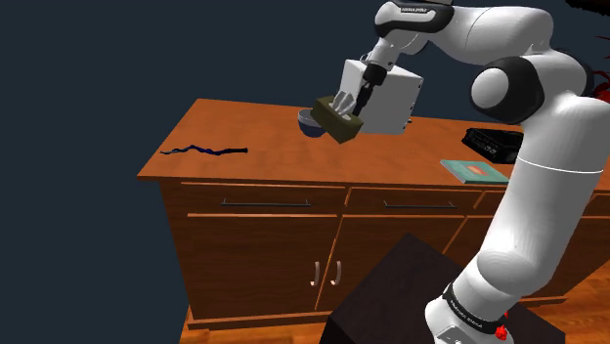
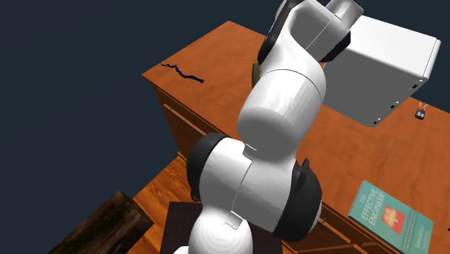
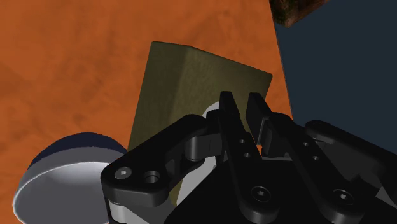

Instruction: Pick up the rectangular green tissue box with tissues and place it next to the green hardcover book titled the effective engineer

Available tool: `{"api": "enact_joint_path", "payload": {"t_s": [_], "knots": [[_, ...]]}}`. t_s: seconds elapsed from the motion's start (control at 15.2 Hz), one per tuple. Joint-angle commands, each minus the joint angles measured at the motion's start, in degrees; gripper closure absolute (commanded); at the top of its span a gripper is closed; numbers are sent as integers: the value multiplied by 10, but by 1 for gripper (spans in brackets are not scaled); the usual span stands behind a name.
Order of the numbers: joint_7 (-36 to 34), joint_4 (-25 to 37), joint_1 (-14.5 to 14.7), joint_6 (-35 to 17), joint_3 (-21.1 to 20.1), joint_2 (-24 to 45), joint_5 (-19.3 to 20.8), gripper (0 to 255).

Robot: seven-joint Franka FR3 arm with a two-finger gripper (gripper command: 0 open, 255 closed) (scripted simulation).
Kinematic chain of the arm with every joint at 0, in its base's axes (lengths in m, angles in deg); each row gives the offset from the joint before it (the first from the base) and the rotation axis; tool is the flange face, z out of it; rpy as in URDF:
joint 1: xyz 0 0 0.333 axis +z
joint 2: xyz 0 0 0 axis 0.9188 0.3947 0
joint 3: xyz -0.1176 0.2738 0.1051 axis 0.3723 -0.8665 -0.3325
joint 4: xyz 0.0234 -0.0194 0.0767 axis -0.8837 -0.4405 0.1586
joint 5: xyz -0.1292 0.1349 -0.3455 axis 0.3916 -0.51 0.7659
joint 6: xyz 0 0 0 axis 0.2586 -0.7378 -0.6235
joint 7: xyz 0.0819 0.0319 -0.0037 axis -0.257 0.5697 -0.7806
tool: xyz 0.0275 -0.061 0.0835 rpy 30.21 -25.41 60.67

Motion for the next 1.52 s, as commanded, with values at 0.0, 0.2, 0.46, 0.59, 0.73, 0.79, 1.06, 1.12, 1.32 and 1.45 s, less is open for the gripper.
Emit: {"api": "enact_joint_path", "payload": {"t_s": [0.0, 0.2, 0.46, 0.59, 0.73, 0.79, 1.06, 1.12, 1.32, 1.45], "knots": [[25, 19, -20, 18, 10, 12, -2, 255], [60, 30, -47, 37, 24, 19, -1, 255], [108, 58, -87, 66, 42, 39, -2, 255], [132, 78, -109, 82, 50, 53, -4, 255], [155, 102, -133, 99, 57, 70, -7, 255], [167, 116, -145, 109, 60, 80, -9, 255], [210, 188, -201, 150, 71, 128, -21, 255], [220, 210, -217, 162, 72, 142, -25, 255], [244, 296, -272, 204, 72, 195, -42, 255], [251, 358, -308, 232, 68, 231, -54, 255]]}}
